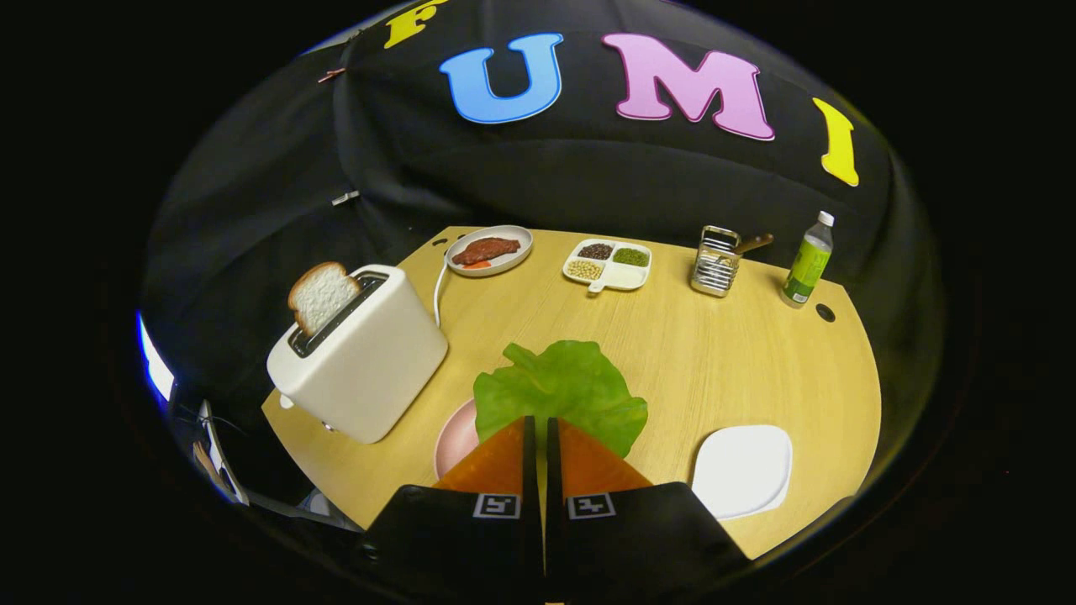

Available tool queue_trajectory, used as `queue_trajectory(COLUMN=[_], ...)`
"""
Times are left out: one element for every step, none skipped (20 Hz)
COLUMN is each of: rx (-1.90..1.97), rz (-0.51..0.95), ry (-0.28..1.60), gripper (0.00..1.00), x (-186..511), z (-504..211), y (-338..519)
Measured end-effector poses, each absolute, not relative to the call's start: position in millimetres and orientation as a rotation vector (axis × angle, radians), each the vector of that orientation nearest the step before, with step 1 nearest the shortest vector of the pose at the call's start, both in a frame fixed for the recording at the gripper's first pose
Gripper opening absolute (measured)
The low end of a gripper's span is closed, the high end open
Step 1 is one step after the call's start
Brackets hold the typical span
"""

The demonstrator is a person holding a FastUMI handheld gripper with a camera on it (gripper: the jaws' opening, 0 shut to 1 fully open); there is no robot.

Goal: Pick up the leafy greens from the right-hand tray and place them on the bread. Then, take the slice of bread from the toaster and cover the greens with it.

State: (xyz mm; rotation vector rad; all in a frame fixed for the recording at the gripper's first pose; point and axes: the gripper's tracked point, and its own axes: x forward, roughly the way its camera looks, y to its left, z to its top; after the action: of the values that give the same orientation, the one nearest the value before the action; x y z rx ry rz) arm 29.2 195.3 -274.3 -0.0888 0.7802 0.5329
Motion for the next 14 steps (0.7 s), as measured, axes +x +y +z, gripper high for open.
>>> queue_trajectory(rx=[-0.092,-0.097,-0.102,-0.104,-0.105,-0.108,-0.118,-0.128,-0.13,-0.13,-0.137,-0.144,-0.156,-0.174], rz=[0.542,0.547,0.548,0.551,0.554,0.558,0.56,0.561,0.566,0.568,0.563,0.558,0.551,0.541], ry=[0.789,0.798,0.804,0.815,0.823,0.83,0.829,0.826,0.821,0.822,0.833,0.839,0.842,0.852], gripper=[0.06,0.06,0.06,0.06,0.06,0.06,0.06,0.06,0.06,0.06,0.06,0.06,0.06,0.06], x=[25,23,22,21,19,17,16,17,16,16,16,16,17,17], z=[-281,-288,-295,-302,-310,-314,-319,-324,-329,-335,-344,-351,-356,-362], y=[200,203,205,208,211,212,213,213,215,217,216,214,214,210])
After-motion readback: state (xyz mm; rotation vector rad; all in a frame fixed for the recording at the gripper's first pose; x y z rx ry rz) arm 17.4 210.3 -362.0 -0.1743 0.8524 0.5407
